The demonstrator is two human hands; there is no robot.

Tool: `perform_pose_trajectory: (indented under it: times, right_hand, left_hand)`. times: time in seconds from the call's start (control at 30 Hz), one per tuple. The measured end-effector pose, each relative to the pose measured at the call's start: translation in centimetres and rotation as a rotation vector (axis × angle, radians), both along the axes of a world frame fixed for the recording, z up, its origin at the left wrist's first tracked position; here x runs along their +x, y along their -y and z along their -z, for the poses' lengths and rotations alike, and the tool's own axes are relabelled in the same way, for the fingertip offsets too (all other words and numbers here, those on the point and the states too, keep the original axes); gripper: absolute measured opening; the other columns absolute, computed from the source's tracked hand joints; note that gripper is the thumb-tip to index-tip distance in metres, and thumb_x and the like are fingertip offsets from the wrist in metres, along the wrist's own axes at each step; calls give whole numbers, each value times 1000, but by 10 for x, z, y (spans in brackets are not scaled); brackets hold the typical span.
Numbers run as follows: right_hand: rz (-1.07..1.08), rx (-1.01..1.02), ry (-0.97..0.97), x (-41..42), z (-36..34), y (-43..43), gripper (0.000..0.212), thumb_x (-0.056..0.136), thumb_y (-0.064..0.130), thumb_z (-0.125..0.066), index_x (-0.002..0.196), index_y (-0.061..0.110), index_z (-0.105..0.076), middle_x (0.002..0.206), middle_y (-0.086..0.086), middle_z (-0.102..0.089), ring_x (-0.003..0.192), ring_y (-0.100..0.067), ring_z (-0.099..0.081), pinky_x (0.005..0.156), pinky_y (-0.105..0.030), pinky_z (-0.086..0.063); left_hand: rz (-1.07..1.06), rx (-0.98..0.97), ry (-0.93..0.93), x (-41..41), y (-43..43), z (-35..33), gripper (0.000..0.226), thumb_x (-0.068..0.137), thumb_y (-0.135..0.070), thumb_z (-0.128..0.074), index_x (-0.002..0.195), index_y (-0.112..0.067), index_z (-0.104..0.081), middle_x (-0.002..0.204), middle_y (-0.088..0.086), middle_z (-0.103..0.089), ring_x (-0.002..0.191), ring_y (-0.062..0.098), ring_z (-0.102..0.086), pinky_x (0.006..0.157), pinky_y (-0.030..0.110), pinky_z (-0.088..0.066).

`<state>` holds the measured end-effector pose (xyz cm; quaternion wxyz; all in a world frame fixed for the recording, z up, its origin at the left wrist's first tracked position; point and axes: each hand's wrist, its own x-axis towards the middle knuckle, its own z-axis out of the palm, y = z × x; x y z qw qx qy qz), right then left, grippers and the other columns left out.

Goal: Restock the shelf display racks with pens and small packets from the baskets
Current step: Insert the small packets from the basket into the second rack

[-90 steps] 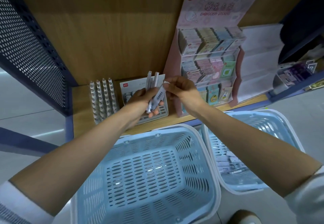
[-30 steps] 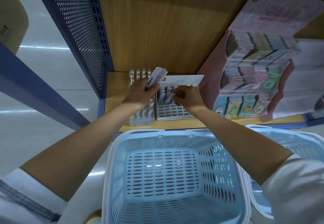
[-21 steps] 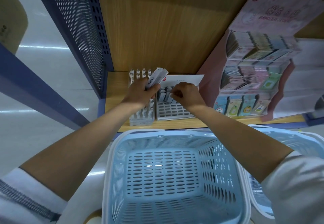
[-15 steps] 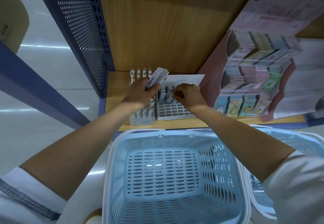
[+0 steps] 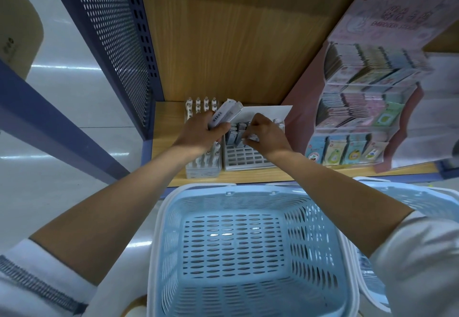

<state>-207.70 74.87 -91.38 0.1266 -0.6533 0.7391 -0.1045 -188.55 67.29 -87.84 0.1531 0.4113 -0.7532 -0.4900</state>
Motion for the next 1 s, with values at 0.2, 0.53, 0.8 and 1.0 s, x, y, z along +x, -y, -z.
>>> perform_pose_trajectory:
  times: [0.2, 0.53, 0.8, 1.0]
  right_hand:
    - [23, -13, -8, -1, -2, 4, 10, 80, 17, -73, 88, 11, -75, 103, -11, -55, 92, -26, -57, 69, -31, -44]
    - [30, -16, -73, 3, 0, 6, 15, 86, 21, -67, 93, 10, -75, 105, -10, -63, 99, -27, -59, 73, -36, -45]
    - [137, -88, 56, 0, 4, -1, 7, 81, 20, -73, 82, 14, -71, 90, -5, -65, 80, -21, -61, 63, -29, -45]
    - [67, -70, -33, 11, 3, 7, 6, 82, 11, -67, 79, 10, -72, 100, -10, -62, 94, -27, -59, 62, -29, -38]
  left_hand:
    - [-5, -18, 3, -1, 0, 0, 23, 96, -33, -58, 98, -10, -58, 67, -3, -63, 51, 11, -54, 53, 26, -40]
    - [-12, 28, -45, 0, 0, -1, 15, 97, -29, -57, 90, -15, -54, 66, -1, -61, 50, 13, -51, 53, 28, -39]
    - [-10, 55, -50, 1, -1, 0, 16, 96, -29, -59, 96, -13, -57, 66, -2, -62, 49, 13, -51, 52, 28, -40]
    - [12, 59, -56, 2, -5, -6, 15, 96, -29, -58, 87, -17, -60, 67, -1, -65, 39, 0, -46, 49, 26, -38]
